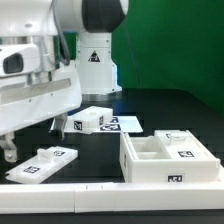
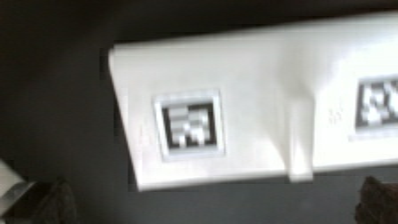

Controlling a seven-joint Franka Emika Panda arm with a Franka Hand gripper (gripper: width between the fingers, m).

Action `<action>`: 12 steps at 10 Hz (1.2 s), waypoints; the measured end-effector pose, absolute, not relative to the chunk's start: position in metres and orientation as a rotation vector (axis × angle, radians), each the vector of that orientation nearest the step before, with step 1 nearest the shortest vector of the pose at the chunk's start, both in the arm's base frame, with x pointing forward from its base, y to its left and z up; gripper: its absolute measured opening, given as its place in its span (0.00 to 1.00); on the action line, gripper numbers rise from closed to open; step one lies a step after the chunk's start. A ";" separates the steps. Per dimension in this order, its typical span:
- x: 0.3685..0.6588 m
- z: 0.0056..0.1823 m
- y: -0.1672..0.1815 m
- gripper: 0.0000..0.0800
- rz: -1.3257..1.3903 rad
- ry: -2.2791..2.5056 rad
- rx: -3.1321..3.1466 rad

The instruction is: Assemble cabinet

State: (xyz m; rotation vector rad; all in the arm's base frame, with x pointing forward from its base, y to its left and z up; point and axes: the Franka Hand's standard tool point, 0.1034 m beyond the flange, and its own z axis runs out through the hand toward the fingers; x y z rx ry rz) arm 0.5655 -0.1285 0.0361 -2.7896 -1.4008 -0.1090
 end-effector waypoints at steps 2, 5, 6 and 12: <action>0.563 0.028 -0.129 0.99 -0.090 -1.386 -2.785; 0.560 0.023 -0.124 0.99 -0.079 -1.392 -2.775; 0.560 0.023 -0.124 0.85 -0.079 -1.391 -2.775; 0.560 0.023 -0.125 0.07 -0.078 -1.391 -2.775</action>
Offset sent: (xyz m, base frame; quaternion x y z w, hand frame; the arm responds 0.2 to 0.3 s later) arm 0.0057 0.0124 -0.0049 0.0086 -0.0001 0.0113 0.9999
